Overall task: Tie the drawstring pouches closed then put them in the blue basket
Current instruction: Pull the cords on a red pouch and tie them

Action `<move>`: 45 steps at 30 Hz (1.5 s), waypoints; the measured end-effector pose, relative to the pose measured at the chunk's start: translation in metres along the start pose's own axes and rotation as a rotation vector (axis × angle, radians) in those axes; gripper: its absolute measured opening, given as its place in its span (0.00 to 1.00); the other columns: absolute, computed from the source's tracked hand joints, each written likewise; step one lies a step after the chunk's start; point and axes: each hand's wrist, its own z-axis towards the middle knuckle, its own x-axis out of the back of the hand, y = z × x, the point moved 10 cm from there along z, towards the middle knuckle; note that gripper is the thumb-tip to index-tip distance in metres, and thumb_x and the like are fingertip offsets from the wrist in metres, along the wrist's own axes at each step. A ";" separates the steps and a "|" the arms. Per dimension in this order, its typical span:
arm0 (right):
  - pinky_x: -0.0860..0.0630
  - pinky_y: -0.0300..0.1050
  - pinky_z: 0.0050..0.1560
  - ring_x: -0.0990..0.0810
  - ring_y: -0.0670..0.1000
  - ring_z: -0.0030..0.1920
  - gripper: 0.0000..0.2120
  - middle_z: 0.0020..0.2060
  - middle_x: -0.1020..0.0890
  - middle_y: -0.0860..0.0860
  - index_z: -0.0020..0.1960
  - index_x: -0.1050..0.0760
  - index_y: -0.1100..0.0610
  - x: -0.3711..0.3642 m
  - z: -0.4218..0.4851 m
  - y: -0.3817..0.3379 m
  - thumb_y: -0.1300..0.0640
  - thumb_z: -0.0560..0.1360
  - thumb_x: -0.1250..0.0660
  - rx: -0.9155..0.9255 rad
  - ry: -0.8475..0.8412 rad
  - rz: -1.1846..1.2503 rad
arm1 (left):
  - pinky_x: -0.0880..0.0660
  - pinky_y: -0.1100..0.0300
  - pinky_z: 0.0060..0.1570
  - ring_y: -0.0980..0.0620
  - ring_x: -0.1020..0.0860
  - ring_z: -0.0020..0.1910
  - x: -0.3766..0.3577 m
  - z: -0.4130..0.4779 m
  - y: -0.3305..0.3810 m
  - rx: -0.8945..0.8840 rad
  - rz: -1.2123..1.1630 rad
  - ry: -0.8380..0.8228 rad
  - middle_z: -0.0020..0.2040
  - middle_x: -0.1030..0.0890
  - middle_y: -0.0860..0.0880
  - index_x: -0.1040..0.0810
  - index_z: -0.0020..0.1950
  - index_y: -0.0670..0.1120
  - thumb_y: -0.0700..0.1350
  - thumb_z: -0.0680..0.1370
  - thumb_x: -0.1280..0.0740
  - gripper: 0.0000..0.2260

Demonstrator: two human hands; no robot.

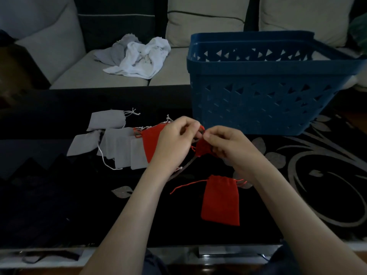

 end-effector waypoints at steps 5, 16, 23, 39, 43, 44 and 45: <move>0.37 0.30 0.27 0.31 0.40 0.27 0.08 0.24 0.27 0.41 0.40 0.25 0.56 -0.009 -0.003 -0.008 0.60 0.78 0.37 0.027 -0.108 0.113 | 0.27 0.64 0.42 0.62 0.23 0.37 0.008 0.000 0.008 -0.068 -0.037 0.066 0.35 0.20 0.57 0.22 0.42 0.52 0.45 0.79 0.36 0.07; 0.36 0.34 0.26 0.30 0.43 0.27 0.06 0.29 0.26 0.48 0.40 0.25 0.56 0.000 0.002 -0.008 0.62 0.76 0.36 0.085 0.042 0.347 | 0.31 0.74 0.46 0.61 0.22 0.46 -0.004 0.000 0.006 -0.136 0.163 0.043 0.46 0.18 0.52 0.17 0.48 0.47 0.44 0.79 0.35 0.06; 0.33 0.30 0.28 0.29 0.40 0.26 0.05 0.29 0.27 0.48 0.51 0.24 0.59 0.003 0.000 -0.013 0.65 0.77 0.36 0.149 0.088 0.292 | 0.30 0.71 0.46 0.60 0.22 0.46 -0.010 -0.001 0.003 -0.098 0.094 -0.007 0.45 0.19 0.52 0.18 0.46 0.50 0.44 0.79 0.35 0.06; 0.26 0.38 0.46 0.22 0.44 0.41 0.06 0.37 0.20 0.44 0.51 0.24 0.48 0.015 -0.004 -0.023 0.59 0.78 0.36 0.277 0.168 -0.035 | 0.28 0.57 0.44 0.56 0.23 0.39 -0.011 -0.001 -0.007 0.020 -0.129 -0.035 0.37 0.19 0.50 0.18 0.41 0.45 0.44 0.77 0.33 0.07; 0.25 0.43 0.53 0.19 0.44 0.46 0.06 0.41 0.17 0.46 0.49 0.21 0.46 0.010 -0.002 -0.017 0.56 0.78 0.36 0.232 0.124 -0.228 | 0.27 0.61 0.41 0.54 0.21 0.39 -0.010 -0.002 -0.011 0.096 -0.267 -0.021 0.38 0.18 0.49 0.17 0.45 0.44 0.43 0.78 0.34 0.07; 0.25 0.42 0.52 0.19 0.44 0.46 0.06 0.41 0.16 0.46 0.49 0.21 0.47 0.008 -0.001 -0.017 0.55 0.78 0.36 0.232 0.117 -0.237 | 0.26 0.60 0.43 0.54 0.20 0.40 -0.010 -0.002 -0.011 0.096 -0.276 -0.016 0.39 0.17 0.48 0.17 0.46 0.44 0.43 0.78 0.34 0.07; 0.24 0.42 0.51 0.19 0.44 0.45 0.06 0.40 0.17 0.46 0.48 0.21 0.47 0.009 0.000 -0.017 0.55 0.78 0.35 0.228 0.115 -0.250 | 0.25 0.60 0.45 0.53 0.19 0.42 -0.010 -0.002 -0.011 0.096 -0.286 -0.013 0.41 0.16 0.48 0.17 0.46 0.44 0.42 0.78 0.34 0.07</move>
